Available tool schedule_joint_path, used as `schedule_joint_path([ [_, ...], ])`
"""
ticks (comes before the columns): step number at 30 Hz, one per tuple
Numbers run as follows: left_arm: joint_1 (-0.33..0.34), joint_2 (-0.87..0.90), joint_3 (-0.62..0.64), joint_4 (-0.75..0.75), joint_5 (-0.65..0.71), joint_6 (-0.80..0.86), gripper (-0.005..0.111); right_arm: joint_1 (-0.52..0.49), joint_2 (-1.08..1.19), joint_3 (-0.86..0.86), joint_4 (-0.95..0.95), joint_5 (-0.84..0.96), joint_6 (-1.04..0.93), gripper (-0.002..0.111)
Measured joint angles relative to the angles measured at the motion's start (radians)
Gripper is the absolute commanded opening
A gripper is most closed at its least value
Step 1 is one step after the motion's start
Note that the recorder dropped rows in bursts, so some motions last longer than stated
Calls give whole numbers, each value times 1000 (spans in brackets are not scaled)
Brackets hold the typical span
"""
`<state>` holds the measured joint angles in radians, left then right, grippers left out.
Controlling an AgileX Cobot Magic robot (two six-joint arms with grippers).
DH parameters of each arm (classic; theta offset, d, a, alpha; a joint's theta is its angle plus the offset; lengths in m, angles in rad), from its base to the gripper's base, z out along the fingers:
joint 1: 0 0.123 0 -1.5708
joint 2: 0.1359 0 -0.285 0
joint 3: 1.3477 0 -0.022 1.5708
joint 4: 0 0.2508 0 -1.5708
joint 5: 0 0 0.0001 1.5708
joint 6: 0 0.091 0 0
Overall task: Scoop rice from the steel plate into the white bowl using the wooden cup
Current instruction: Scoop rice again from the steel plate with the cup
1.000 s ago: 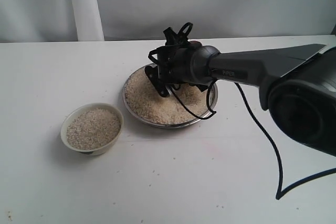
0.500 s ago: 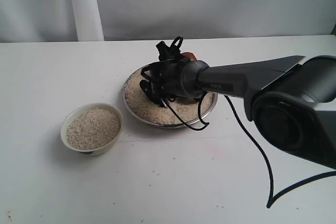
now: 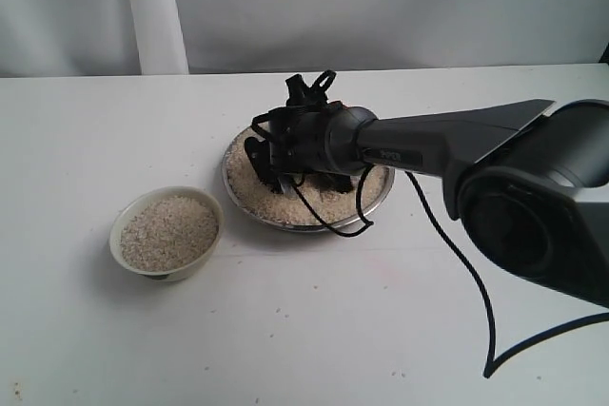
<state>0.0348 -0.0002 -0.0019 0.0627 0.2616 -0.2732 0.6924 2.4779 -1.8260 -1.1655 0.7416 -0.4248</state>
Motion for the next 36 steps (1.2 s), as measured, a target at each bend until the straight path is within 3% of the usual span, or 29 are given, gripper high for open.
schedule_joint_path([
  [9, 0, 0, 0, 0, 0, 0, 0, -19, -19, -9, 152, -40, -3, 0],
  [29, 0, 0, 0, 0, 0, 0, 0, -34, -43, -21, 532, -128, -316, 0],
  [36, 0, 0, 0, 0, 0, 0, 0, -34, -48, -21, 601, -153, -335, 0],
])
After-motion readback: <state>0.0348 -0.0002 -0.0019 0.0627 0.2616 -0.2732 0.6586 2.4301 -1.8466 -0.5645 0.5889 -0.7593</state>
